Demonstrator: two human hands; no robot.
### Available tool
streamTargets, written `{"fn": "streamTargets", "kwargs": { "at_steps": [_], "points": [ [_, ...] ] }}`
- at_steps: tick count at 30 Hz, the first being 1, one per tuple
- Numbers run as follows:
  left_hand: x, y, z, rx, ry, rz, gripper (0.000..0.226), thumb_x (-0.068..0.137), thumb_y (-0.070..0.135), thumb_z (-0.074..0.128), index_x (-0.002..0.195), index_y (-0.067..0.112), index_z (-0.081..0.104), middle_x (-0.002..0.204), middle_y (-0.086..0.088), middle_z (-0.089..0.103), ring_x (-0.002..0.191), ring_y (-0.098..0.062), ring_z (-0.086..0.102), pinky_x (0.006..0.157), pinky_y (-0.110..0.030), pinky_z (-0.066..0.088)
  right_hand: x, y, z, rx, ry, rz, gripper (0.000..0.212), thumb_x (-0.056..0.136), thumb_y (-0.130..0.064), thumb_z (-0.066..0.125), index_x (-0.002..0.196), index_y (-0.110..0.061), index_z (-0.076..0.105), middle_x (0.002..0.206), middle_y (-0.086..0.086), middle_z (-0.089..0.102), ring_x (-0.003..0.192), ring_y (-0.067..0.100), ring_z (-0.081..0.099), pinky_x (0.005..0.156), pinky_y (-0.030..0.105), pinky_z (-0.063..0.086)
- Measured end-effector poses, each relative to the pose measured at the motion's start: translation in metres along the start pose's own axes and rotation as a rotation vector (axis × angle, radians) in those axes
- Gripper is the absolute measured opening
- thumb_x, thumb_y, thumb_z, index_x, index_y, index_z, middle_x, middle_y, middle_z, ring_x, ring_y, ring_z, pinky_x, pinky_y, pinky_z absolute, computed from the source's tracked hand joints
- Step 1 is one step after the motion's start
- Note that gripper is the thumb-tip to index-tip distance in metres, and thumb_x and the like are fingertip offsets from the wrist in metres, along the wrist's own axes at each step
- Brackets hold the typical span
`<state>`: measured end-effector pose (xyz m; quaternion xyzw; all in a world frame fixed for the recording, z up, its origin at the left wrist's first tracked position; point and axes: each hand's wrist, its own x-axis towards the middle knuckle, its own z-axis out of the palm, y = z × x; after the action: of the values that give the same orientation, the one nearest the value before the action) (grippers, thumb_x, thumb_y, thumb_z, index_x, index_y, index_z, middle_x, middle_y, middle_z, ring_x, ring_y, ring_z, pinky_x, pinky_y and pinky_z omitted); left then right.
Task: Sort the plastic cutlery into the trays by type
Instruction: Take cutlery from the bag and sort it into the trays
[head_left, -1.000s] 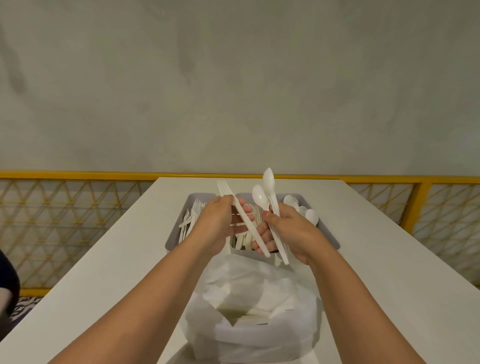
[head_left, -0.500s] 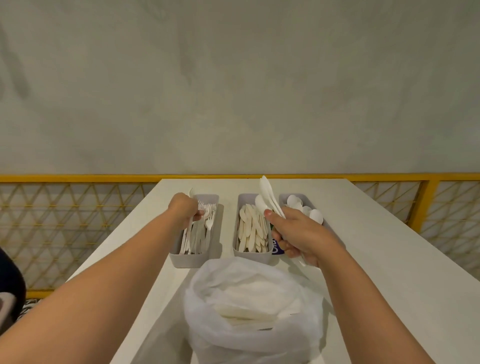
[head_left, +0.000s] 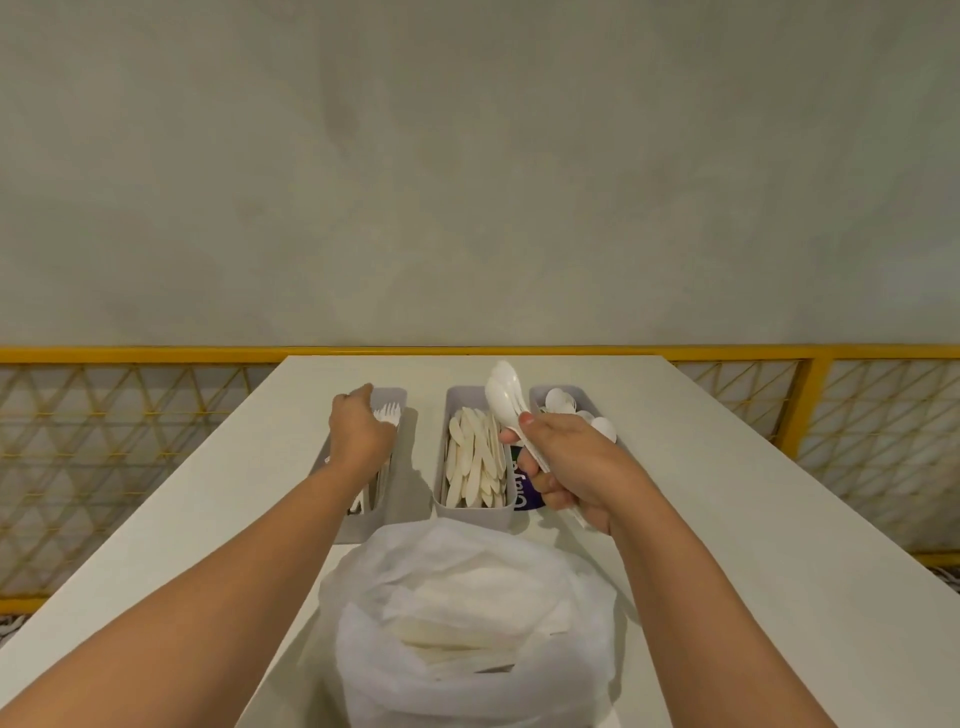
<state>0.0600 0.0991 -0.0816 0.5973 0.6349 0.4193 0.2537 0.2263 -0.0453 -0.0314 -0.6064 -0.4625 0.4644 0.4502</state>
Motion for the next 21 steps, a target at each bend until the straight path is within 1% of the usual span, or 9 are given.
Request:
{"fn": "streamTargets", "kwargs": {
  "at_steps": [2, 4, 5, 7, 10, 13, 15, 18, 21],
  "points": [
    [-0.011, 0.015, 0.0, -0.085, -0.05, 0.065, 0.042, 0.095, 0.01, 0.05, 0.137, 0.008, 0.044, 0.131, -0.012, 0.053, 0.111, -0.027, 0.056, 0.09, -0.033, 0.049, 0.001, 0.001, 0.001, -0.032, 0.024, -0.013, 0.031, 0.101, -0.028, 0.035, 0.086, -0.016, 0.059, 0.062, 0.001, 0.044, 0.05, 0.009, 0.031, 0.044, 0.019, 0.026],
    [-0.028, 0.034, 0.001, -0.254, -0.199, 0.102, 0.034, 0.099, 0.021, 0.041, 0.126, 0.004, 0.053, 0.11, -0.011, 0.062, 0.09, -0.019, 0.059, 0.074, -0.027, 0.05, 0.003, 0.003, 0.002, -0.063, 0.034, -0.032, 0.029, 0.101, -0.027, 0.036, 0.09, -0.015, 0.06, 0.061, 0.001, 0.043, 0.049, 0.009, 0.032, 0.043, 0.019, 0.027],
    [-0.035, 0.044, 0.002, -0.345, -0.296, 0.079, 0.037, 0.1, 0.027, 0.038, 0.12, 0.002, 0.057, 0.099, -0.01, 0.062, 0.082, -0.018, 0.059, 0.07, -0.026, 0.051, 0.005, 0.005, 0.003, -0.086, 0.038, -0.043, 0.028, 0.101, -0.027, 0.037, 0.093, -0.014, 0.06, 0.061, 0.0, 0.043, 0.049, 0.009, 0.032, 0.042, 0.019, 0.028],
    [-0.046, 0.059, 0.005, -0.442, -0.459, 0.029, 0.046, 0.1, 0.04, 0.032, 0.109, 0.004, 0.059, 0.09, -0.01, 0.063, 0.074, -0.018, 0.061, 0.066, -0.028, 0.053, 0.008, 0.007, 0.004, -0.168, 0.058, -0.067, 0.026, 0.101, -0.027, 0.038, 0.094, -0.013, 0.06, 0.063, 0.0, 0.043, 0.051, 0.01, 0.034, 0.043, 0.02, 0.029],
    [-0.058, 0.072, 0.011, -0.404, -0.562, 0.053, 0.043, 0.097, 0.045, 0.037, 0.101, 0.007, 0.057, 0.081, -0.009, 0.065, 0.067, -0.017, 0.066, 0.058, -0.025, 0.055, 0.015, 0.013, 0.003, -0.307, 0.099, -0.119, 0.027, 0.1, -0.026, 0.039, 0.086, -0.01, 0.055, 0.064, 0.003, 0.042, 0.052, 0.013, 0.036, 0.047, 0.023, 0.031],
    [-0.06, 0.077, 0.021, -0.418, -0.556, 0.047, 0.024, 0.099, 0.024, 0.042, 0.097, 0.003, 0.054, 0.081, -0.011, 0.061, 0.068, -0.018, 0.063, 0.061, -0.027, 0.056, 0.021, 0.017, -0.001, -0.353, 0.096, -0.117, 0.026, 0.1, -0.022, 0.038, 0.083, -0.007, 0.052, 0.067, 0.005, 0.041, 0.055, 0.013, 0.036, 0.049, 0.024, 0.03],
    [-0.059, 0.08, 0.028, -0.477, -0.547, -0.011, 0.021, 0.098, 0.015, 0.04, 0.1, 0.0, 0.055, 0.087, -0.014, 0.06, 0.072, -0.019, 0.063, 0.064, -0.026, 0.058, 0.021, 0.018, -0.007, -0.294, 0.063, -0.058, 0.024, 0.099, -0.016, 0.037, 0.081, -0.009, 0.052, 0.069, 0.005, 0.044, 0.057, 0.013, 0.036, 0.05, 0.023, 0.029],
    [-0.059, 0.086, 0.041, -0.506, -0.524, -0.066, 0.027, 0.099, 0.015, 0.039, 0.117, 0.001, 0.052, 0.105, -0.018, 0.061, 0.084, -0.024, 0.063, 0.079, -0.032, 0.057, 0.021, 0.014, -0.025, -0.255, 0.084, -0.018, 0.018, 0.096, -0.009, 0.039, 0.089, -0.008, 0.056, 0.068, 0.003, 0.049, 0.056, 0.012, 0.039, 0.051, 0.023, 0.032],
    [-0.063, 0.087, 0.057, -0.35, -0.48, 0.037, 0.031, 0.099, 0.018, 0.041, 0.125, 0.006, 0.052, 0.113, -0.012, 0.061, 0.093, -0.022, 0.059, 0.09, -0.035, 0.053, 0.033, 0.015, -0.054, -0.377, 0.249, -0.035, 0.02, 0.092, -0.008, 0.045, 0.106, -0.007, 0.06, 0.072, 0.006, 0.053, 0.058, 0.013, 0.044, 0.054, 0.023, 0.037]
  ]
}}
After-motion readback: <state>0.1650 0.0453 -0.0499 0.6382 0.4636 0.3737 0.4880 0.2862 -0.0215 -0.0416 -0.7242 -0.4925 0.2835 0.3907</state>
